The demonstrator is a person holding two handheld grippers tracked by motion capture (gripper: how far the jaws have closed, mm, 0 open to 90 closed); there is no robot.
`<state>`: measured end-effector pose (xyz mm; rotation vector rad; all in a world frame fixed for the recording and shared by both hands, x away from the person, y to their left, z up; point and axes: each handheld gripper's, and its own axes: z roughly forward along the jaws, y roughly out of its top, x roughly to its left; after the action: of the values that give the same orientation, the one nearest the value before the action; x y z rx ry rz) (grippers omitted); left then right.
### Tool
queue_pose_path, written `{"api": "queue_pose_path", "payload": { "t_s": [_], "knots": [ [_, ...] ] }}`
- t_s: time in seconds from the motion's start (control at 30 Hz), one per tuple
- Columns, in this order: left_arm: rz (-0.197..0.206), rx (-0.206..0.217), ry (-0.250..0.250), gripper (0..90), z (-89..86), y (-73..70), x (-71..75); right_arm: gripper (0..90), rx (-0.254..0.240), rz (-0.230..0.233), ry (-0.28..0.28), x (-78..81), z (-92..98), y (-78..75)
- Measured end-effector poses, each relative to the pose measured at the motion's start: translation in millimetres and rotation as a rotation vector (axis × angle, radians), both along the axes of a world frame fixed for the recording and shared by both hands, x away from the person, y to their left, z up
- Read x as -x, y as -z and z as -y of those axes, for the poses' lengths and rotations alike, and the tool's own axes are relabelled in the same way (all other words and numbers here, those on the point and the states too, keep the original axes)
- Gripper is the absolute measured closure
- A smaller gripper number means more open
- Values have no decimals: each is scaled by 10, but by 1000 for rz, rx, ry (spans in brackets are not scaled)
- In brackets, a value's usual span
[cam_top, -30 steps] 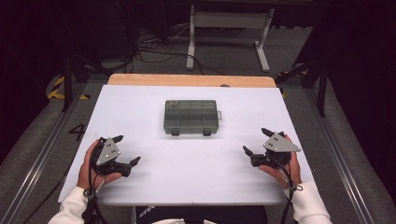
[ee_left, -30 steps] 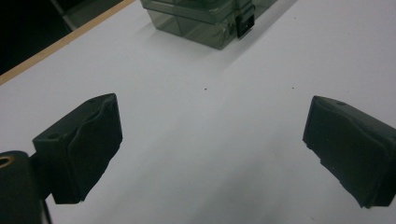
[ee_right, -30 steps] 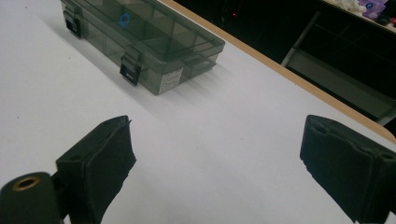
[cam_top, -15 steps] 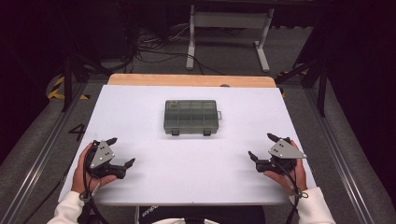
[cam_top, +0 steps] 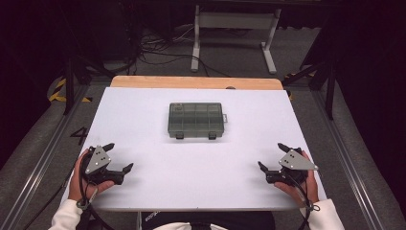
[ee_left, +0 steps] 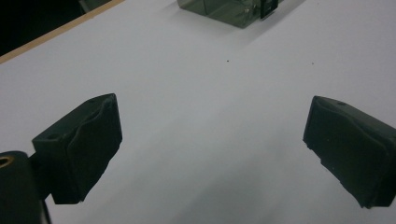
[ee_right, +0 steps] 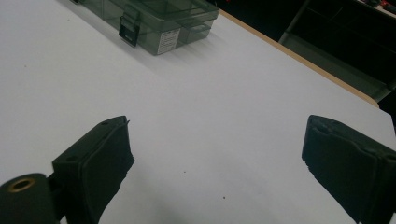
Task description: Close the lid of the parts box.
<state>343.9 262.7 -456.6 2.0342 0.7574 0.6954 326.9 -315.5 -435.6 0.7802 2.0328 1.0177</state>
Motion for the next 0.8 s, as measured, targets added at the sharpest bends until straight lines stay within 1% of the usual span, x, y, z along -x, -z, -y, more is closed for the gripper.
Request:
{"api": "queue_pose_path", "payload": {
  "t_s": [0.03, 0.1, 0.27, 0.3, 0.43, 0.47, 0.5, 0.6, 0.7, 0.8],
  "knots": [
    [1, -3, -2, 52, -2, 0, 0, 86, -3, 2, -1, 5, 1, 2],
    [0, 6, -2, 52, -5, 4, 4, 85, -4, 5, -1, 10, 2, 3],
    [1, 4, -1, 52, -11, 4, 17, 85, -7, 11, -4, 18, -7, 3],
    [0, 12, -1, 52, -10, 10, 21, 85, -7, 13, -6, 21, -9, 0],
    [-1, 13, -1, 53, -7, 10, 25, 85, -16, 20, -10, 16, -6, -7],
    [-1, 13, -1, 53, -7, 10, 25, 85, -16, 20, -10, 16, -6, -7],
    [1, 2, 5, 53, -4, 12, 20, 86, -15, 20, -10, 16, -7, -6],
    [-3, 5, 4, 52, -7, 23, 17, 85, -18, 27, -10, 26, -14, -16],
    [-2, 11, 8, 52, 6, 24, 9, 85, -15, 25, -8, 35, -14, -13],
    [-3, 6, 11, 52, 17, 23, -7, 85, -19, 28, -5, 42, 0, -16]
  ]
}}
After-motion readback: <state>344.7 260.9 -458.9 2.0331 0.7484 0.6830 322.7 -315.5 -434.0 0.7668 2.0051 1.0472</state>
